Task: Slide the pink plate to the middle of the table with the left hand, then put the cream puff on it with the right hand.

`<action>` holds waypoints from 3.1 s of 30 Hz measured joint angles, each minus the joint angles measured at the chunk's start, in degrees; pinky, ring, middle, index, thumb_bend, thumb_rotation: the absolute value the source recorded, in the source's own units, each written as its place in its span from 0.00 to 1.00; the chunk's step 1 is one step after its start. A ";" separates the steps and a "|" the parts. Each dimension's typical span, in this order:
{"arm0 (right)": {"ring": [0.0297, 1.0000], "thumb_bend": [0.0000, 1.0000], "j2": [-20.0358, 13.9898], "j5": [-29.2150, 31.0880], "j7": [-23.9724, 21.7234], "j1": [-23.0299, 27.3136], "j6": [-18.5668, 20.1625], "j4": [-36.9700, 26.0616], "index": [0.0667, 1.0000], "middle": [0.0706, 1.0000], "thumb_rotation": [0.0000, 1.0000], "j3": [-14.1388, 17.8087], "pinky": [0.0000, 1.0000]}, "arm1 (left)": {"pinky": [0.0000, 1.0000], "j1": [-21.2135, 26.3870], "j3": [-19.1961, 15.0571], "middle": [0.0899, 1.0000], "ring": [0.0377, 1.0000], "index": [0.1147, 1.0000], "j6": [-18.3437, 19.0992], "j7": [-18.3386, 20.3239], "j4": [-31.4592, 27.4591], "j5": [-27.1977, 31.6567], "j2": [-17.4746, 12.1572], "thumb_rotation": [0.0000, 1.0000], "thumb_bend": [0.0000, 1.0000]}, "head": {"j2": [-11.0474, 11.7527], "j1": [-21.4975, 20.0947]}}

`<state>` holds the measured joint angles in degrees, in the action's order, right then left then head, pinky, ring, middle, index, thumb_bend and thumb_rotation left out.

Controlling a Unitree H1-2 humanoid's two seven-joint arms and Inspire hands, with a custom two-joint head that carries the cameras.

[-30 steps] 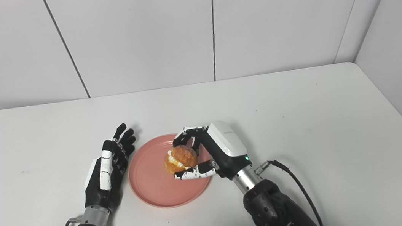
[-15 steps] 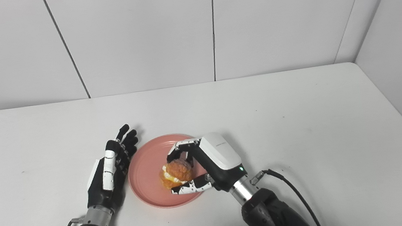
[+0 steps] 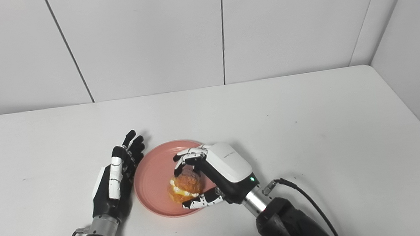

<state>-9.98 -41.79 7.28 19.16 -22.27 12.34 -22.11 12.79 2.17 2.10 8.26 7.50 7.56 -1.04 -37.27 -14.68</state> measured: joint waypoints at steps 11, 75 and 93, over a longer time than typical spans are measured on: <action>0.98 0.46 -0.31 -0.24 -0.41 0.01 0.01 -1.34 0.87 0.99 0.57 0.33 0.95 | 0.97 0.00 -0.01 0.93 0.95 0.92 0.01 0.00 0.00 -0.01 0.04 1.00 0.67 | 0.09 0.00; 1.00 0.60 12.14 32.05 -5.73 -7.47 15.76 -3.81 1.00 1.00 0.99 16.51 1.00 | 1.00 0.76 -0.50 1.00 1.00 0.97 -8.27 -4.54 3.51 -4.45 1.88 1.00 0.65 | -1.23 4.38; 0.98 0.63 15.17 43.61 -6.53 -8.36 15.91 -3.97 0.94 1.00 0.80 20.45 0.98 | 1.00 0.58 0.02 1.00 1.00 0.97 -8.06 -5.55 3.09 -5.52 2.33 1.00 0.60 | -1.23 10.02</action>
<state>5.19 1.81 0.75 10.80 -6.37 8.37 -1.66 13.37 2.18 -5.96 2.72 10.59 2.04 1.29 -38.50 -4.66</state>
